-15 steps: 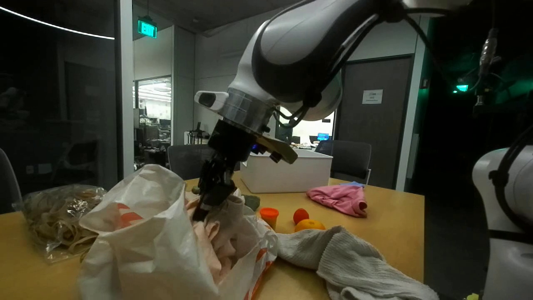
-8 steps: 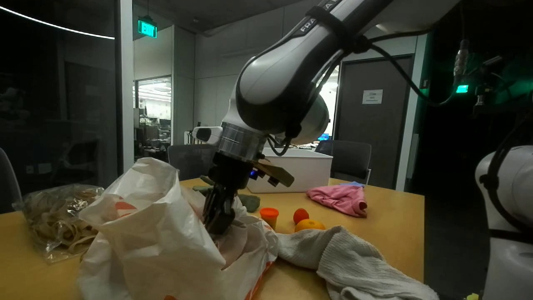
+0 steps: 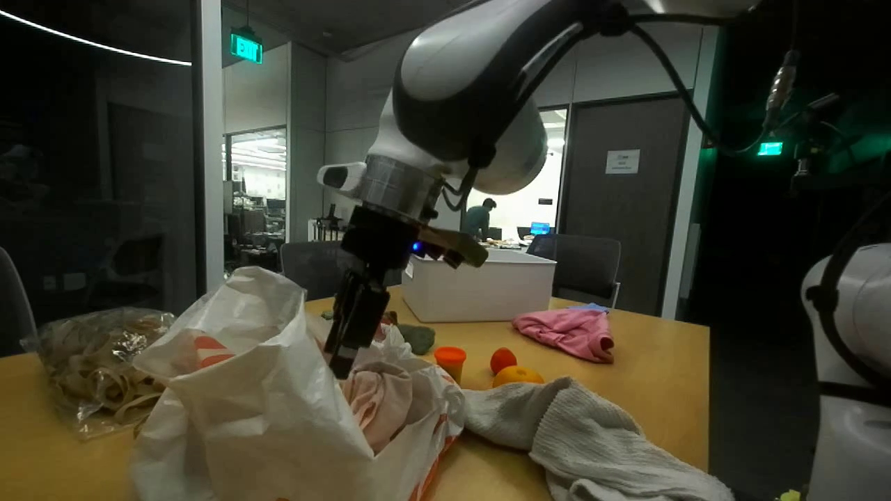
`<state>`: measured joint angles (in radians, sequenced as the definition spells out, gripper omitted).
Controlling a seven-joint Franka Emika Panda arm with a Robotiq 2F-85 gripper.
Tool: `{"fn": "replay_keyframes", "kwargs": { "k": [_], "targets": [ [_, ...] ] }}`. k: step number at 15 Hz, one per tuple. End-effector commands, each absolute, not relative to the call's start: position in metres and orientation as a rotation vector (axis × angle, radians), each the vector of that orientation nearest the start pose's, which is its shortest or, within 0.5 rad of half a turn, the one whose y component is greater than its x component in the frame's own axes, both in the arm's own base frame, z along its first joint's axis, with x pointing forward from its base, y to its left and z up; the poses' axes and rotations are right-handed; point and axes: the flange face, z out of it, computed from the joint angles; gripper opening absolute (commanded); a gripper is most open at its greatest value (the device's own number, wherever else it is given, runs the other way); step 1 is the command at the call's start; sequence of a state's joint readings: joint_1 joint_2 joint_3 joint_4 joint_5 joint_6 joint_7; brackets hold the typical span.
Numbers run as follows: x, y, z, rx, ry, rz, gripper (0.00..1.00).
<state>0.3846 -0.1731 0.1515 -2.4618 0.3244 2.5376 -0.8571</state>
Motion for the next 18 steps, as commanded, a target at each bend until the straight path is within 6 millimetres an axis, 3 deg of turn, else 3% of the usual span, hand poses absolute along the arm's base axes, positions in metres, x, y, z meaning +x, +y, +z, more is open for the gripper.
{"fn": "replay_keyframes", "kwargs": {
  "k": [1, 4, 7, 11, 18],
  "targets": [
    [0.405, 0.222, 0.446, -2.599, -1.461, -0.447, 0.98],
    [0.402, 0.179, 0.482, -2.748, -1.239, -0.464, 1.00],
    [0.404, 0.123, 0.497, -2.859, -1.005, -0.435, 1.00],
    [0.407, 0.052, 0.491, -2.954, -0.670, -0.319, 1.00],
    [0.421, -0.081, 0.472, -3.010, -0.062, -0.390, 1.00]
  ]
}}
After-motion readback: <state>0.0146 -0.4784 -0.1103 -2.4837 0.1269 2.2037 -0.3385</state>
